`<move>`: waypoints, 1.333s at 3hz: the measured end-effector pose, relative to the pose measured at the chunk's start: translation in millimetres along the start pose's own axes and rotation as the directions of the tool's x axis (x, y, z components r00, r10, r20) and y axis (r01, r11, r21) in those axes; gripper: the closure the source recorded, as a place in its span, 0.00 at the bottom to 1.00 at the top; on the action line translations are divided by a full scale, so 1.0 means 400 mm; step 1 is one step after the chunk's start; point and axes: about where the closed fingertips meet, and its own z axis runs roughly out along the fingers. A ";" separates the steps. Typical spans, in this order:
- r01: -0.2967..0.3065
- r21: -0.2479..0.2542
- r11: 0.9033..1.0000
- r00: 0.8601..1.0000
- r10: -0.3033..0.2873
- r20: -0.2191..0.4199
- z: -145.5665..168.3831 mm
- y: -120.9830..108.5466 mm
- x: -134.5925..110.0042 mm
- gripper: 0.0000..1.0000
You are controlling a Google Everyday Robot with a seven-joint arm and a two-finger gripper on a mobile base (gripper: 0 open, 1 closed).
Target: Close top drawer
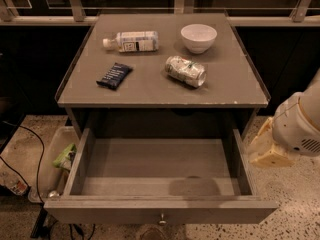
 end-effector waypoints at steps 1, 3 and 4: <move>0.001 0.001 1.000 1.000 -0.001 0.001 -0.002 -0.001 -0.001 0.87; -0.080 -0.040 0.996 0.994 0.083 0.076 0.104 0.103 0.013 1.00; -0.111 -0.039 0.993 0.985 0.115 0.129 0.175 0.144 0.021 1.00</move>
Offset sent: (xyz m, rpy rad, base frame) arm -0.0342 0.0148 -0.0428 0.0864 0.0485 -0.0515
